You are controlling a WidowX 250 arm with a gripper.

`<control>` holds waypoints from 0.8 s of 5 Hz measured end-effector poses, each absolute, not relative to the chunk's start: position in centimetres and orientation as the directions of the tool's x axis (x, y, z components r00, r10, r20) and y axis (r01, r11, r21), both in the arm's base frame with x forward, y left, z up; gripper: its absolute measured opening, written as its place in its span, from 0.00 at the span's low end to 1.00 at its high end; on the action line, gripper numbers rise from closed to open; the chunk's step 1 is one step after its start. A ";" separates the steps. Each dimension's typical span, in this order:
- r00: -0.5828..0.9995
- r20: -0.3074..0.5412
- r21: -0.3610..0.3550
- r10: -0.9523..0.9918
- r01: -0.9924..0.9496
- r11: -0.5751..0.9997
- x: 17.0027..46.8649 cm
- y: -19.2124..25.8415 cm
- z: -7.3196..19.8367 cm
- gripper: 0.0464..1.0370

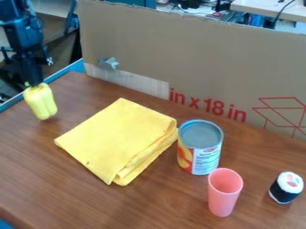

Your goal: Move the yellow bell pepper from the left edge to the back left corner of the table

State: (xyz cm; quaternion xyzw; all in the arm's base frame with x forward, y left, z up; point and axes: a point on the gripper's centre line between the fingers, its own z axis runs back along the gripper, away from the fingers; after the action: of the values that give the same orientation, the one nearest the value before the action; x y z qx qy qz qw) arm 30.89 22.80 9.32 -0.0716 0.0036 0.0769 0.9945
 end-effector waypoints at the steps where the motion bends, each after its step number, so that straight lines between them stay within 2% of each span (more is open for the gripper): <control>1: 0.986 -0.010 -0.109 0.164 -0.164 0.980 31.8 23.6 8.7 0.05; 3: 0.985 -0.016 -0.023 0.174 -0.174 0.984 33.3 23.5 8.8 0.07; 4: 0.983 -0.019 -0.024 0.181 -0.182 0.983 33.4 23.4 8.7 0.25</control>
State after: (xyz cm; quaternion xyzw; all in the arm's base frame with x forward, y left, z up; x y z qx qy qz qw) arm 33.35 23.38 8.66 -0.0128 0.0085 0.0911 0.9957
